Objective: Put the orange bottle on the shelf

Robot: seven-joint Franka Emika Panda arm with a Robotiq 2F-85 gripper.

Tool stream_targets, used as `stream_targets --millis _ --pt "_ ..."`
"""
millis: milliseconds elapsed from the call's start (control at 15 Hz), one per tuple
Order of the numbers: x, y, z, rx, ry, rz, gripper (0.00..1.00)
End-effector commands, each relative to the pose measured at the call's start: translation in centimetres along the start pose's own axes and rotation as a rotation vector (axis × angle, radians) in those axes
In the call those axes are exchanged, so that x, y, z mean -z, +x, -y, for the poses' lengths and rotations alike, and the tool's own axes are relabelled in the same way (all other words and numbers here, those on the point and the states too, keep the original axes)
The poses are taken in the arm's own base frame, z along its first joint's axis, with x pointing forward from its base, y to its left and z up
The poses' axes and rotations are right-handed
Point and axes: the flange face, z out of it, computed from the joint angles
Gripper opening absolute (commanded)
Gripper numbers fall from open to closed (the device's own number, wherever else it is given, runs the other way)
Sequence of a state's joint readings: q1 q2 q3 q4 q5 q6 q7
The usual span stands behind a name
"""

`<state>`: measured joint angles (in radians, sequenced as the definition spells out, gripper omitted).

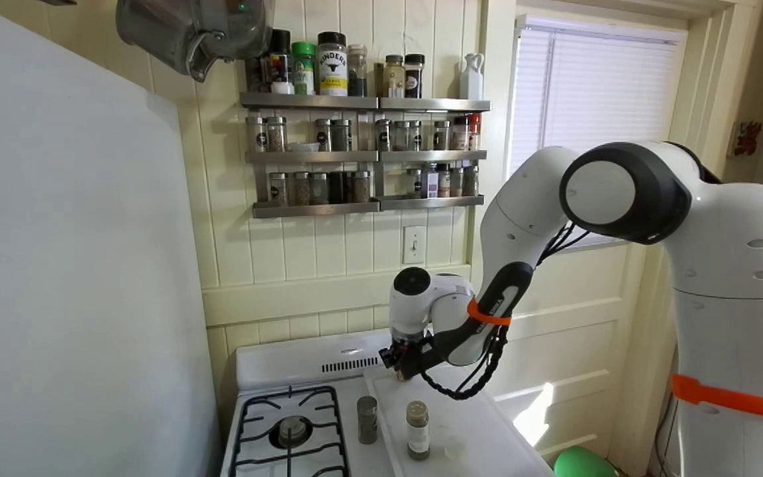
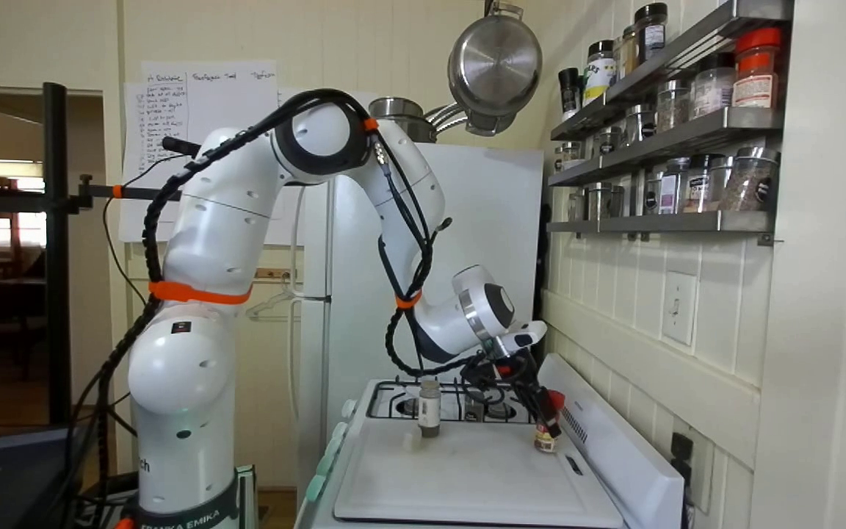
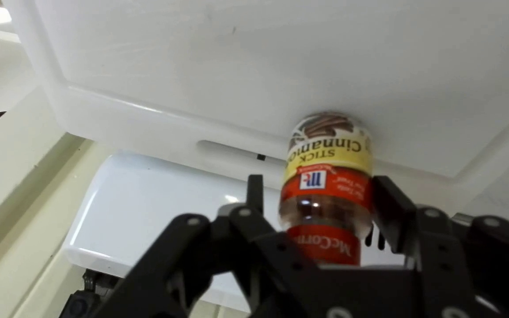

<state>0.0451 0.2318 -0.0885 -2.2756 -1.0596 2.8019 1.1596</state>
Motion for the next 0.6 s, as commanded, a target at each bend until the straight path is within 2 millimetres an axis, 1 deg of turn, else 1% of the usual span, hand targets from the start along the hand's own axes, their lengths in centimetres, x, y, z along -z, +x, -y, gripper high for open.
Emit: stream_targets --millis 0,67,133,200,267,467,533 --pt "-0.89 0.03 0.17 -0.004 -0.007 -0.011 0.86" --pt "-0.97 0.05 0.15 -0.003 -0.008 -0.011 0.86" --pt "-1.12 0.02 0.09 0.006 -0.005 -0.012 0.43" --pt "-1.18 0.03 0.07 0.009 -0.005 -0.013 0.48" --pt "-1.25 0.05 0.07 0.012 -0.006 -0.014 0.48" --pt "-1.29 0.23 0.02 0.017 -0.008 -0.017 0.27" --pt "-1.22 0.31 0.03 0.018 -0.008 -0.020 0.26"
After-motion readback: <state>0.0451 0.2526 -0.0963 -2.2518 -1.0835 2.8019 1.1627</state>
